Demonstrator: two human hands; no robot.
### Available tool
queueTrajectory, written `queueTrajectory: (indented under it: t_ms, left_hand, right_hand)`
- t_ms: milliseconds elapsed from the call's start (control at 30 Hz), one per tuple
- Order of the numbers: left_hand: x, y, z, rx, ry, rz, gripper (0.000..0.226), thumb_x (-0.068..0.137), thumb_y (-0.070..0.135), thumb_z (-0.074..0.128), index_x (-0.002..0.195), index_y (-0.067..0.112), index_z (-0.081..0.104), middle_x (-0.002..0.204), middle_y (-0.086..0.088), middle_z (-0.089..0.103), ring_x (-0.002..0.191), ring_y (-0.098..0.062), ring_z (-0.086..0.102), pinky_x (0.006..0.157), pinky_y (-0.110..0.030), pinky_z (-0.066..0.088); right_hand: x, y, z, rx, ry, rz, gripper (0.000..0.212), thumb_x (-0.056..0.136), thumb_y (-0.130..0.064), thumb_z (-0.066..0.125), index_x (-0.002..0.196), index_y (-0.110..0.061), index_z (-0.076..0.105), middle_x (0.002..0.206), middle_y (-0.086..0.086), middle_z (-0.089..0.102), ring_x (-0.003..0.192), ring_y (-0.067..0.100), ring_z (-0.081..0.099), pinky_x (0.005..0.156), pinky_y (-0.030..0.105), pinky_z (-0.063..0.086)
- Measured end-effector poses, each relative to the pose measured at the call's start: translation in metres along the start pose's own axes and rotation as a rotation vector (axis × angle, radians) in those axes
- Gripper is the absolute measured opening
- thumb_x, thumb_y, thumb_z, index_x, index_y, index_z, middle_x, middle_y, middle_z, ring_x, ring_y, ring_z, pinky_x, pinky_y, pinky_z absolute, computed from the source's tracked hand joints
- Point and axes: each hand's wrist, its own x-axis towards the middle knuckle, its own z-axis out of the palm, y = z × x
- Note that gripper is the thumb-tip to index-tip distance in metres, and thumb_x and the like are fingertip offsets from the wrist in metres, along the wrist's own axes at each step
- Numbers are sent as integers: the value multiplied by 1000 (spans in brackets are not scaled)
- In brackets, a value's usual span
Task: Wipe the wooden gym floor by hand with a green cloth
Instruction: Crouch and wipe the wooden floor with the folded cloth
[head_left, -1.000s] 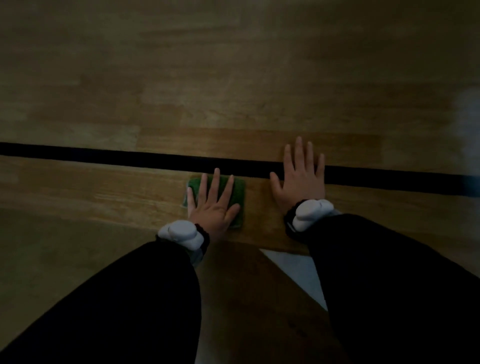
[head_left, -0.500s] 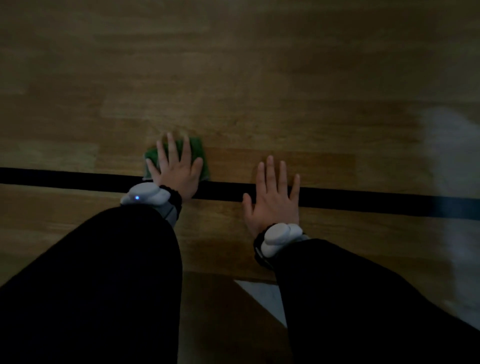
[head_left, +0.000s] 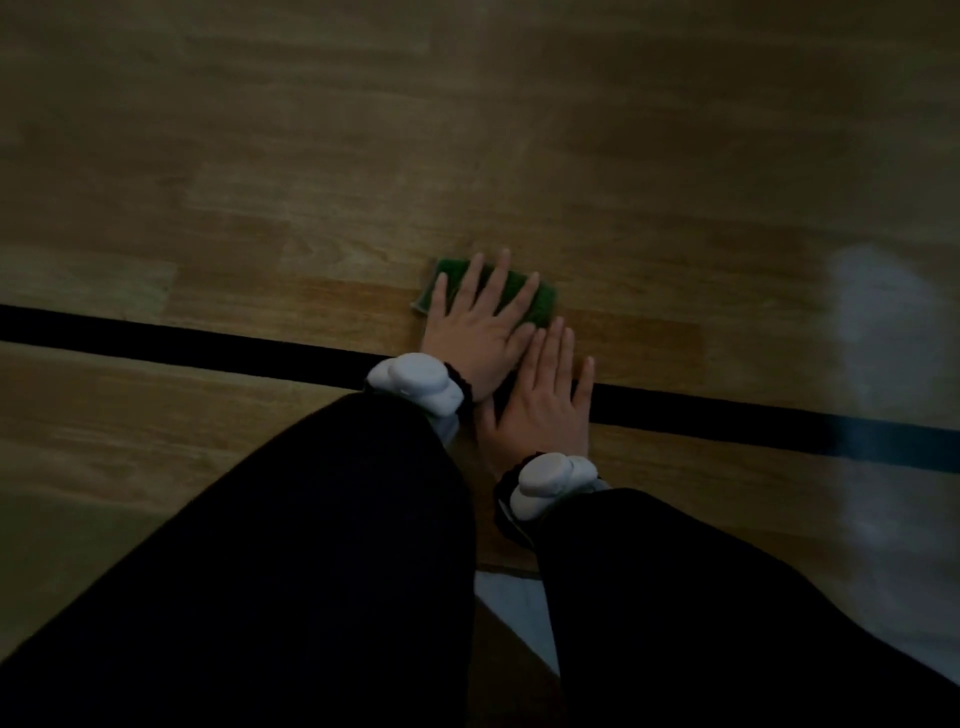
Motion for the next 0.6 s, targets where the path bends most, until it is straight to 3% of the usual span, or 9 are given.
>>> queueTrajectory:
  t_ms: [67, 167, 267, 333, 400, 500, 600]
  left_hand:
    - [0, -14, -2, 36, 1, -14, 55, 99, 51, 17, 150, 39, -1, 160, 6, -10, 147, -21, -11, 116, -49, -7]
    - [5, -59, -15, 5, -17, -180, 56, 100, 50, 18, 150, 37, -1, 160, 2, -10, 147, -25, -9, 115, -54, -4]
    - [-2, -128, -25, -111, -39, -462, 54, 101, 48, 20, 150, 37, 1, 160, -4, -9, 146, -32, -9, 114, -61, -2]
    - [-19, -170, -26, -201, 8, -713, 53, 100, 49, 22, 151, 36, 10, 160, -9, -5, 146, -35, -6, 113, -63, 1]
    - [-27, -183, -25, -263, 68, -845, 52, 101, 48, 22, 150, 33, 18, 160, -11, -2, 146, -37, -3, 114, -61, 2]
    - [-14, -166, -27, -267, 88, -880, 50, 102, 43, 19, 150, 31, 16, 160, -11, -3, 146, -35, -5, 116, -57, 0]
    - [13, -128, -28, -153, 84, -668, 51, 102, 41, 18, 151, 29, 13, 160, -13, 0, 146, -34, -4, 116, -56, 1]
  right_hand:
    - [-1, 0, -2, -8, -18, -18, 84, 85, -57, 8, 150, -6, -6, 159, 12, -11, 147, 25, -12, 112, 45, -15]
    - [-2, -1, -6, 11, -30, -29, 80, 91, -54, 19, 149, -7, -11, 158, 10, -17, 146, 23, -17, 113, 46, -16]
    - [-2, 2, -9, 32, -64, -24, 80, 94, -53, 23, 149, -8, -13, 158, 8, -19, 145, 23, -19, 114, 46, -16]
    - [-2, -1, -9, 47, -65, -37, 80, 93, -53, 24, 149, -8, -11, 158, 9, -17, 146, 23, -18, 114, 47, -16]
    - [-1, -2, -8, 43, -44, -37, 80, 91, -53, 22, 149, -7, -9, 159, 10, -13, 146, 24, -15, 113, 48, -15]
    - [1, -2, -7, 44, -42, -36, 80, 91, -53, 23, 148, -6, -9, 159, 11, -12, 146, 25, -13, 112, 48, -17]
    - [-1, -3, -7, 52, -39, -38, 79, 90, -53, 22, 145, -7, -12, 159, 12, -11, 147, 25, -12, 113, 49, -16]
